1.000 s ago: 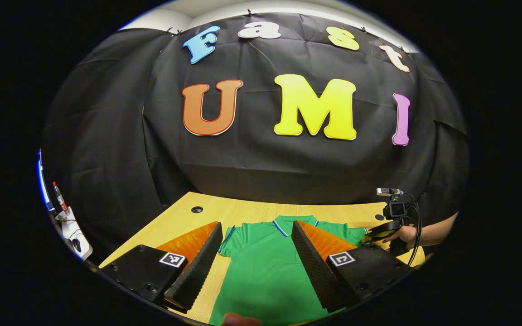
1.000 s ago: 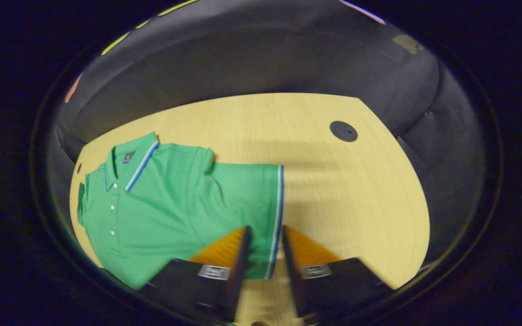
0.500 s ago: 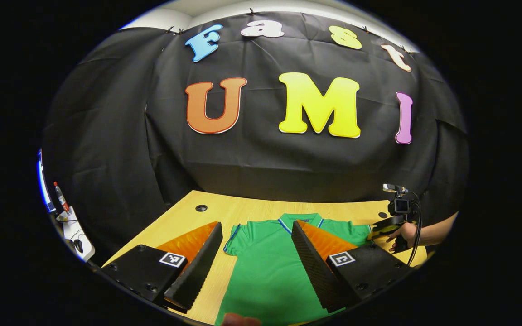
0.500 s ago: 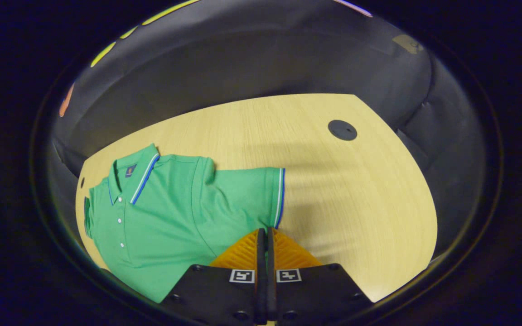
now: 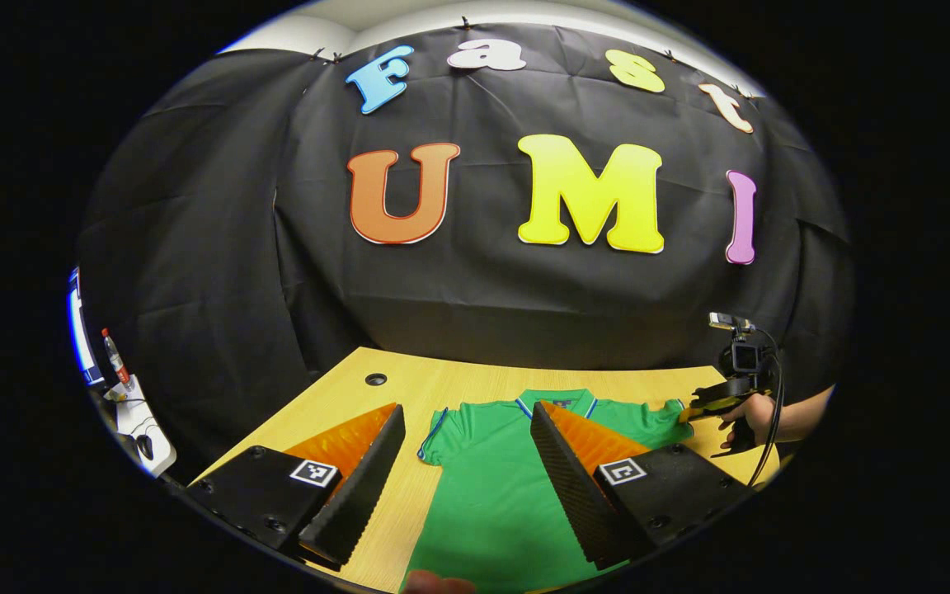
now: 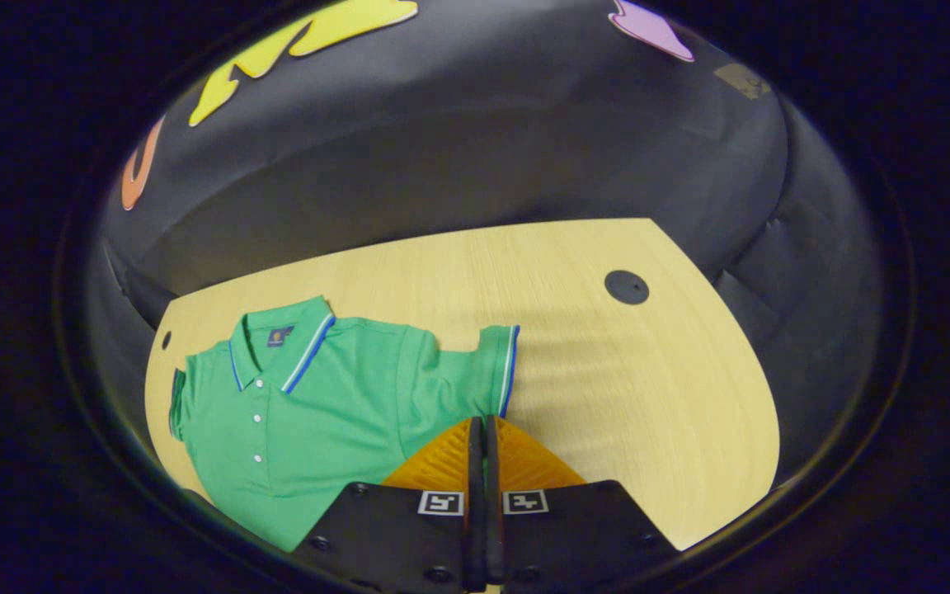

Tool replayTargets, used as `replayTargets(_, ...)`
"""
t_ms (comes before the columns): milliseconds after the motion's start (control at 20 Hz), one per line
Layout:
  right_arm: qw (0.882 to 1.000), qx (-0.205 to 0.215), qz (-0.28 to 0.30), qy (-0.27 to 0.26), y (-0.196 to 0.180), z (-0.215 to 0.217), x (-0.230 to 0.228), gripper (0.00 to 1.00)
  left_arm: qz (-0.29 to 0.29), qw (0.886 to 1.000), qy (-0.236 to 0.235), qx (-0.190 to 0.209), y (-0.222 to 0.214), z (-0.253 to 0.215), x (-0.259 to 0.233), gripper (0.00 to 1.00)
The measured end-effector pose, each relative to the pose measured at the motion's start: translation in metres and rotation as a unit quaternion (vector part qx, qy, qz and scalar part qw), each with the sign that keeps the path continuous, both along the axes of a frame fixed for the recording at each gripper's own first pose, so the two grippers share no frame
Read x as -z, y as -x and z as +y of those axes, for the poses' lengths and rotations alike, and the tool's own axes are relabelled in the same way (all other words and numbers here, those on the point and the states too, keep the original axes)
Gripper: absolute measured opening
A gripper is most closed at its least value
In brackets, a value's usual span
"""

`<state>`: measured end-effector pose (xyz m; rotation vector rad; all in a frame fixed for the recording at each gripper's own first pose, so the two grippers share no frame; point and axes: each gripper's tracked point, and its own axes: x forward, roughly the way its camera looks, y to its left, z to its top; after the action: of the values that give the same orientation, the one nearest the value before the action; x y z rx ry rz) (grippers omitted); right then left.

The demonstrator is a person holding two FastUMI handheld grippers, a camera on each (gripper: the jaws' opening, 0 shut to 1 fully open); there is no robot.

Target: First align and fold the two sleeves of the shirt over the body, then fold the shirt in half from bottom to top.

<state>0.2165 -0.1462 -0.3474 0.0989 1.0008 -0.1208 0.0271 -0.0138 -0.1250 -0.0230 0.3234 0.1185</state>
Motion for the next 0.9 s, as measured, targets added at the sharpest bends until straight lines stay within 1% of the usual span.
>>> replayTargets(250, 0.999, -0.033, -0.021, 0.029, 0.002, 0.030, -0.025, 0.02, -0.002, 1.000, 0.015, -0.014, 0.011, 0.014, 0.004, 0.99)
replayTargets(400, 0.998, -0.048, -0.025, 0.038, 0.002, 0.059, -0.031, 0.02, 0.001, 0.999, 0.023, -0.028, 0.022, 0.030, 0.009, 0.99)
replayTargets(550, 0.998, -0.058, -0.019, 0.032, 0.005, 0.093, -0.025, 0.00, 0.006, 0.999, 0.023, -0.041, 0.035, 0.049, 0.012, 0.99)
replayTargets(600, 0.998, -0.060, -0.013, 0.029, 0.006, 0.104, -0.021, 0.03, 0.005, 0.999, 0.022, -0.045, 0.040, 0.055, 0.012, 0.99)
replayTargets(650, 0.998, -0.061, -0.009, 0.027, 0.007, 0.113, -0.016, 0.03, 0.006, 0.999, 0.021, -0.049, 0.043, 0.062, 0.012, 0.99)
replayTargets(700, 0.998, -0.061, -0.007, 0.027, 0.007, 0.119, -0.013, 0.00, 0.008, 0.998, 0.019, -0.052, 0.046, 0.068, 0.012, 0.99)
replayTargets(750, 0.998, -0.058, -0.004, 0.025, 0.006, 0.127, -0.009, 0.03, 0.011, 0.998, 0.016, -0.055, 0.051, 0.074, 0.013, 0.99)
replayTargets(900, 0.999, -0.051, 0.002, 0.014, 0.006, 0.148, 0.001, 0.03, 0.014, 0.998, 0.008, -0.061, 0.058, 0.088, 0.012, 0.99)
